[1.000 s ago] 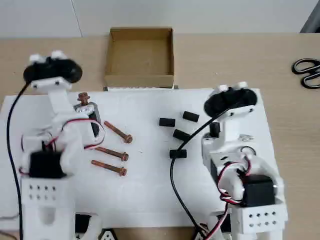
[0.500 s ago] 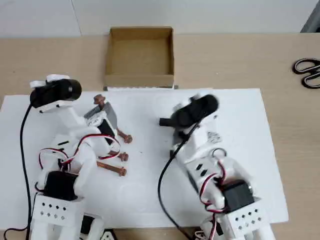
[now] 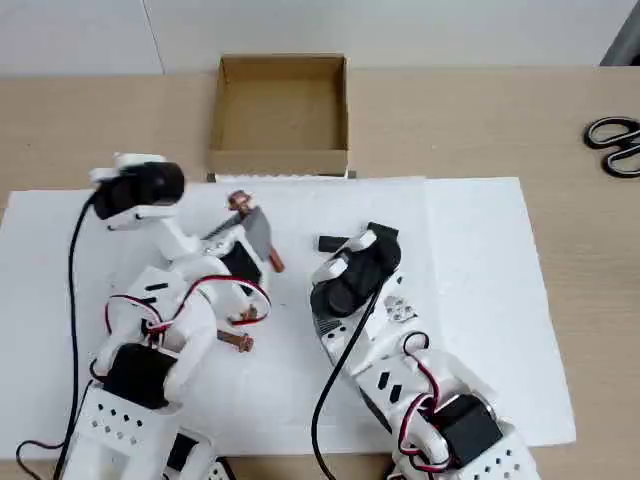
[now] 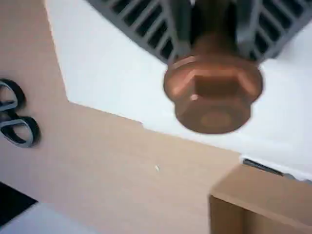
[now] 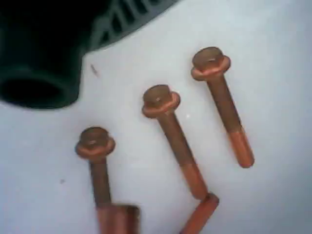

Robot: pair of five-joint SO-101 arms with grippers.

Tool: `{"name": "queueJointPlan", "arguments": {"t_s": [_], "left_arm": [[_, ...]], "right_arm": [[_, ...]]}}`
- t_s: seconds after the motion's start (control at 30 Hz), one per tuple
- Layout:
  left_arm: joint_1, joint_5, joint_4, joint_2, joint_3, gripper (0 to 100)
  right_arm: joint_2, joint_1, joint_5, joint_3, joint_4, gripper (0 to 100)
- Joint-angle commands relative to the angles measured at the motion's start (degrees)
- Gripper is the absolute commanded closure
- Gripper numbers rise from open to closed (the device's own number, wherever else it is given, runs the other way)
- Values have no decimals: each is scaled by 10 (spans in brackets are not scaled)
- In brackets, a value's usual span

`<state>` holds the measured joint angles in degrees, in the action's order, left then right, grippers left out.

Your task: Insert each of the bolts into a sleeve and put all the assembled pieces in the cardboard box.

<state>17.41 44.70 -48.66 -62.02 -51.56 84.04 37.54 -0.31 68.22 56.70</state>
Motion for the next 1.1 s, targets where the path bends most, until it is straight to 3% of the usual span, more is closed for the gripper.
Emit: {"name": "queueJointPlan", "arguments": {"t_s": [0.0, 0.33, 0.8, 1.07], "left_arm": [[18, 5, 18, -15, 9, 994], [40, 9, 67, -11, 6, 994], [81, 8, 27, -14, 7, 994], [80, 6, 28, -15, 9, 994]], "right_arm": [[17, 15, -5, 6, -15, 995], [14, 34, -5, 12, -57, 995], [14, 30, -4, 11, -66, 995], [18, -14, -5, 11, -66, 995]]}}
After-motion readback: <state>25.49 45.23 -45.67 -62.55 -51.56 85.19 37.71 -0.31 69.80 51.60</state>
